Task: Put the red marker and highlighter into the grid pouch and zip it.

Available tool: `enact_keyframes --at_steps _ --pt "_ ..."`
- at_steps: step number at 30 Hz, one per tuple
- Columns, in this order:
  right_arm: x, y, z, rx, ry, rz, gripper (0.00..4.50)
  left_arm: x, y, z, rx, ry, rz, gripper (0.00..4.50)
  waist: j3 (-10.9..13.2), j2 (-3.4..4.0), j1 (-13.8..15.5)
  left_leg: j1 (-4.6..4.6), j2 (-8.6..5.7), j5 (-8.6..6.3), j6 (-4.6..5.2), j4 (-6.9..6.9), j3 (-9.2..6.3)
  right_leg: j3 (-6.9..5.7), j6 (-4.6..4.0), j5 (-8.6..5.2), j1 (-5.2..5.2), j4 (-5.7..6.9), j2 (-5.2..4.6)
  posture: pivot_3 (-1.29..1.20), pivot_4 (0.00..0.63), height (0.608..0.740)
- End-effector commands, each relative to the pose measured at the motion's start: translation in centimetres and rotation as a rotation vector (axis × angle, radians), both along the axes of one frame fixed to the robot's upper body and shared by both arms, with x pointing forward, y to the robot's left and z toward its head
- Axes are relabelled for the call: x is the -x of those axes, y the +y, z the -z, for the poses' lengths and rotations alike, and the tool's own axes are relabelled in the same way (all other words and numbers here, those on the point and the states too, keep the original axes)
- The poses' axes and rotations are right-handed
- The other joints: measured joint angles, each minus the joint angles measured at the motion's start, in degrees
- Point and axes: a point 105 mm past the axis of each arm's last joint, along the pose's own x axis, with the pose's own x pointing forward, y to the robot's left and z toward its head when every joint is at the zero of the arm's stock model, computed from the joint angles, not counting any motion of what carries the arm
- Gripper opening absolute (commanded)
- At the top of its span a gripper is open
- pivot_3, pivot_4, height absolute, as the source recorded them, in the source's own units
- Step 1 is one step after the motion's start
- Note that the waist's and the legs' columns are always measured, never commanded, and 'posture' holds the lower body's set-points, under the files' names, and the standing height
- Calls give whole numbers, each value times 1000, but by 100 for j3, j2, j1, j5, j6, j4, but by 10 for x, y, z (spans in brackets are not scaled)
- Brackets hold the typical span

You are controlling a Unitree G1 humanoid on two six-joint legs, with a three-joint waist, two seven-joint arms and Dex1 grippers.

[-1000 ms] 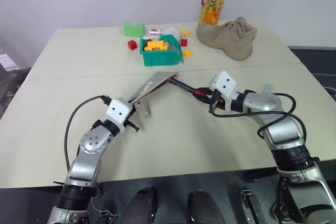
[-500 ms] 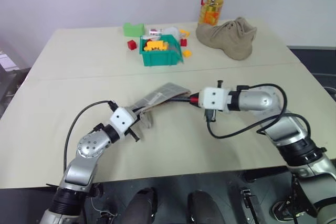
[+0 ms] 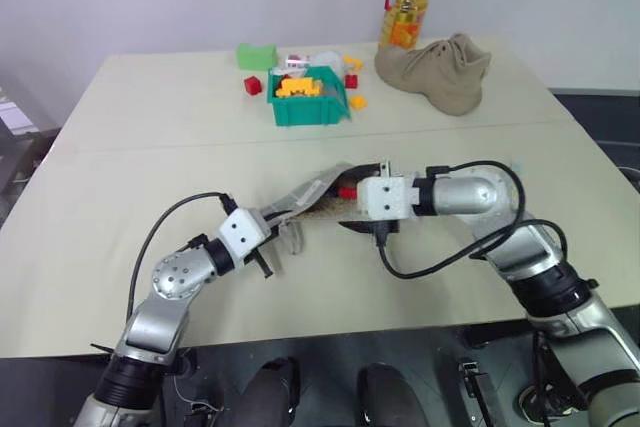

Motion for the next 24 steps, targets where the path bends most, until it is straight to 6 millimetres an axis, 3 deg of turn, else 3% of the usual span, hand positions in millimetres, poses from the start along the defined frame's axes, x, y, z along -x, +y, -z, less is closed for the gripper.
enact_keyframes --at_steps 1,3,5,6,10,16,22,24 --pt "-11 -33 -30 -205 6 181 3818 -4 0 -8 28 -34 -45 0 0 0 2 0 0 0 0 3 -1 -1 0 0 0 1 0 0 150 740" --pt "-20 -61 -30 -311 65 327 3818 -7 -2 -7 35 -30 -65 0 0 0 17 0 0 0 1 4 -1 -1 0 0 1 1 0 0 150 740" --pt "-33 -105 -23 -421 122 539 3818 -10 -4 -4 41 -21 -80 0 0 0 42 0 0 -1 1 6 0 -1 0 0 3 1 0 0 150 740" --pt "-37 -124 -19 -465 136 634 4354 -11 -6 -3 46 -19 -83 0 0 -1 63 1 0 -1 1 7 0 -1 0 0 5 2 0 0 150 740" --pt "-46 -228 13 -610 139 1255 4488 -14 -14 -2 69 -14 -73 0 -1 0 117 0 -2 -2 3 14 6 0 -1 1 6 2 -2 0 150 740" --pt "-37 -256 40 -693 171 1473 4488 -16 -20 -1 71 -13 -56 0 -5 13 32 -1 0 -2 5 12 16 6 -1 1 -2 8 -2 0 150 740" --pt "-41 -246 57 -816 295 1489 4488 -17 -23 -1 73 -16 -46 0 -6 13 12 3 0 -3 10 22 12 2 0 1 14 9 0 0 150 740" --pt "-43 -244 60 -821 310 1493 3968 -17 -23 -1 73 -17 -47 0 -6 13 13 3 0 -4 11 24 11 0 0 1 16 9 0 0 150 740"
